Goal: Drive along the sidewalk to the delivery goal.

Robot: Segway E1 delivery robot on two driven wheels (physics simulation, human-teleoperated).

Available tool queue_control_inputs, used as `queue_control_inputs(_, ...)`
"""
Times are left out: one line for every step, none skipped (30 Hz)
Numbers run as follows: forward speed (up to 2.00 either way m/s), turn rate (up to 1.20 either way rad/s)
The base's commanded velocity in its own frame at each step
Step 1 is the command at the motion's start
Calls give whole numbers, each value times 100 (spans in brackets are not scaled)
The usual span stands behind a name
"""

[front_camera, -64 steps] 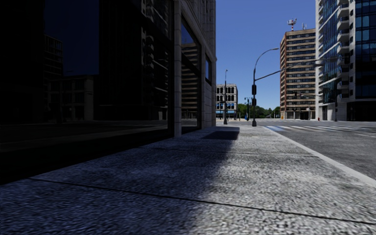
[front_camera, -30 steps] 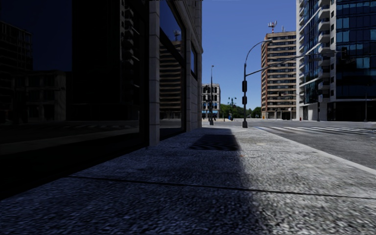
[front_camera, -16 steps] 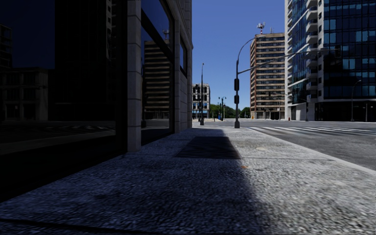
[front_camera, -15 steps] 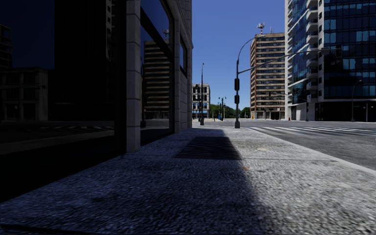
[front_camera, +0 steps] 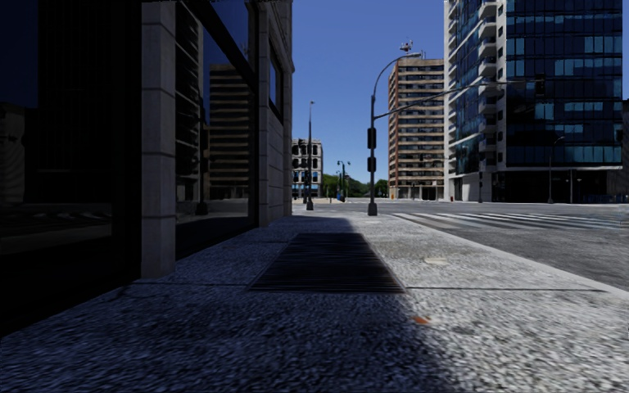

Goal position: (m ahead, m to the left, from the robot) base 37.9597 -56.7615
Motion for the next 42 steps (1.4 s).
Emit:
queue_control_inputs(200, -62)
queue_control_inputs(200, -62)
queue_control_inputs(200, -52)
queue_control_inputs(200, -35)
queue_control_inputs(200, -35)
queue_control_inputs(200, 0)
queue_control_inputs(200, 0)
queue_control_inputs(200, 0)
queue_control_inputs(200, 0)
queue_control_inputs(200, 0)
queue_control_inputs(200, 0)
queue_control_inputs(200, 0)
queue_control_inputs(200, 0)
queue_control_inputs(200, 0)
queue_control_inputs(200, 0)
queue_control_inputs(200, 0)
queue_control_inputs(200, 0)
queue_control_inputs(200, 0)
queue_control_inputs(200, 0)
queue_control_inputs(200, 0)
queue_control_inputs(200, 0)
queue_control_inputs(200, 0)
queue_control_inputs(200, 0)
queue_control_inputs(200, 0)
queue_control_inputs(200, -11)
queue_control_inputs(200, -11)
queue_control_inputs(200, -21)
queue_control_inputs(200, -30)
queue_control_inputs(200, -38)
queue_control_inputs(200, -38)
queue_control_inputs(200, -41)
queue_control_inputs(200, -43)
queue_control_inputs(200, -43)
queue_control_inputs(200, -43)
queue_control_inputs(200, -43)
queue_control_inputs(200, -43)
queue_control_inputs(200, -43)
queue_control_inputs(200, -43)
queue_control_inputs(200, -43)
queue_control_inputs(200, -43)
queue_control_inputs(200, -43)
queue_control_inputs(200, -43)
